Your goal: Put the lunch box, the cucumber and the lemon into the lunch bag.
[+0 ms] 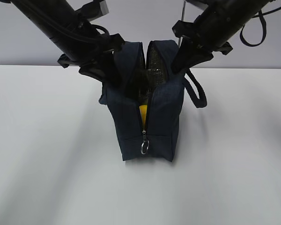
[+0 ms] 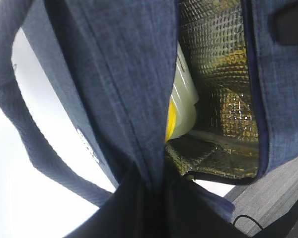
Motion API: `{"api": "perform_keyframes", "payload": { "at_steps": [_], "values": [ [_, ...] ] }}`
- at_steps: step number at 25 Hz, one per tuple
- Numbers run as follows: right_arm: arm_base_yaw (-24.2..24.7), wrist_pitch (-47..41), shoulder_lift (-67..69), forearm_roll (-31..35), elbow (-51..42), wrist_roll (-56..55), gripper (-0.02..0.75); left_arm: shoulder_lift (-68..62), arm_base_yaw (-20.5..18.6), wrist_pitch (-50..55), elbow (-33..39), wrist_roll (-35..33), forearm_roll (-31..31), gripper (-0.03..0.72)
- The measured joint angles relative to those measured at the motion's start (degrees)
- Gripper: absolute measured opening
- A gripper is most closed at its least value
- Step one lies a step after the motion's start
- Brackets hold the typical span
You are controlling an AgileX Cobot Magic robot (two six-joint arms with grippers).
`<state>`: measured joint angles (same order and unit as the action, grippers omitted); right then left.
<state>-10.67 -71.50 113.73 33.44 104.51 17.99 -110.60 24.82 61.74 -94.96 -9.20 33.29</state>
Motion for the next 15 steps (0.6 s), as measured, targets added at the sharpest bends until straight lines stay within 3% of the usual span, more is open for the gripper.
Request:
{"api": "perform_keyframes", "payload": {
  "at_steps": [15],
  "values": [
    [-1.1,0.3,2.2,3.6,0.0,1.6,0.003,0.0,0.0,1.3,0.0,1.9,-6.0,0.003]
  ]
}}
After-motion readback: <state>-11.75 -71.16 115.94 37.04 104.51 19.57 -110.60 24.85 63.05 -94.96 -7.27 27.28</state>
